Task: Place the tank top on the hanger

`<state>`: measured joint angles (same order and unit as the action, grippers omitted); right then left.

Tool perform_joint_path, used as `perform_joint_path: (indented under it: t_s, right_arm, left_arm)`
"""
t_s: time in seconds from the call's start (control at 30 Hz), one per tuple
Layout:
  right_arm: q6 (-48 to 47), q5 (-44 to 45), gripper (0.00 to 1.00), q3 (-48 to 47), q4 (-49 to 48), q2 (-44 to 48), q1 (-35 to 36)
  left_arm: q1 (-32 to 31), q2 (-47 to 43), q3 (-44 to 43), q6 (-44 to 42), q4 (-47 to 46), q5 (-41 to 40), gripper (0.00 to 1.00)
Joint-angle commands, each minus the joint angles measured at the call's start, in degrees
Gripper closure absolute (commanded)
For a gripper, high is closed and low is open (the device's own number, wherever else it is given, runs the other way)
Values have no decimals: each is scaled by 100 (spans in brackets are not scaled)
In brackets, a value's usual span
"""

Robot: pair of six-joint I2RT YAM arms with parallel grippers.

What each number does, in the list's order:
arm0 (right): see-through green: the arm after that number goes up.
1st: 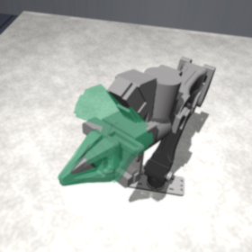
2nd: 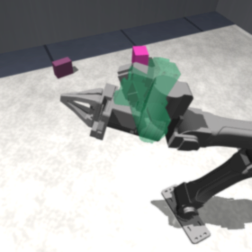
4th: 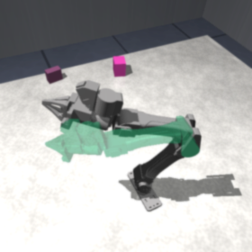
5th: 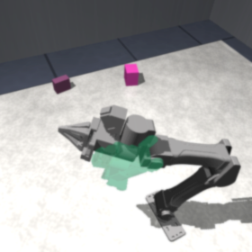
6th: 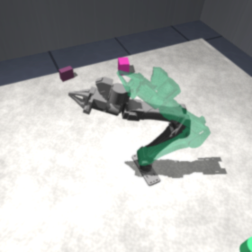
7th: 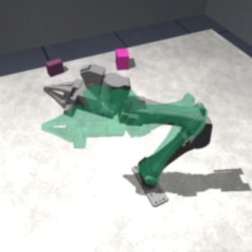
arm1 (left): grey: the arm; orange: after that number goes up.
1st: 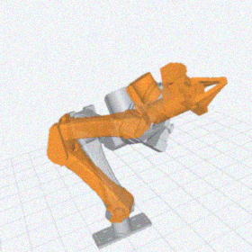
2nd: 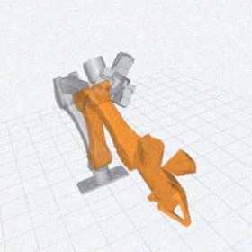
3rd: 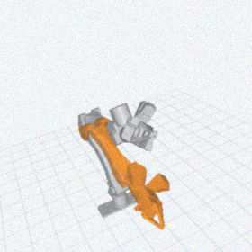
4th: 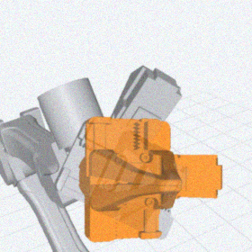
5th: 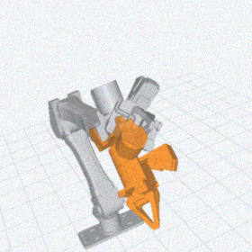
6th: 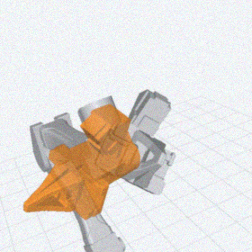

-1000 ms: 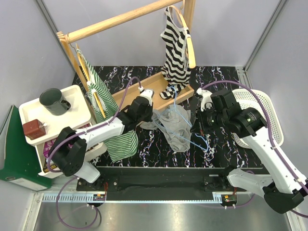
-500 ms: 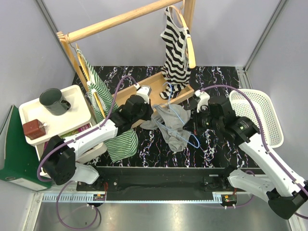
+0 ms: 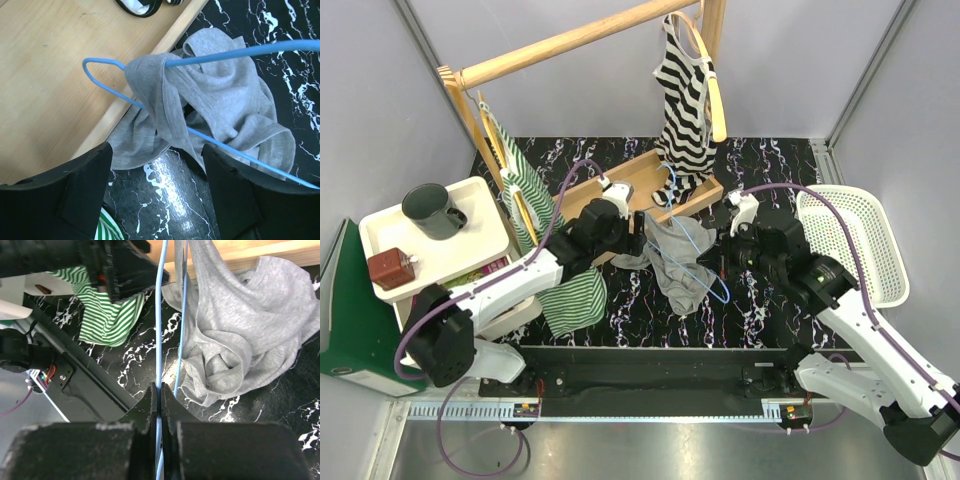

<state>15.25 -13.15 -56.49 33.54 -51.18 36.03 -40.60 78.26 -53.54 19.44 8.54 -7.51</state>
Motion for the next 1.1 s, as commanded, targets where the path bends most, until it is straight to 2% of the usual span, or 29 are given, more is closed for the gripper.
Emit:
perform_joint_path:
  t_s: [0.0,0.23,0.47,1.07]
  right_arm:
    - [-83,190,100,50,-585,205,62]
    - [-101,146,100,269,-620,178,62]
    - [-92,163,100,358,-717,144,62]
    - [-13,67,100,419,-761,-129,71]
  left_arm:
    - [17,-609,-113,-37,-71,179,23]
    - [8,-926,-279,-616,-616,1101,26]
    - [-9,-734,-552,-415,-1274,1673,27]
    - [-45,93,-851,-55,-2374,1814,29]
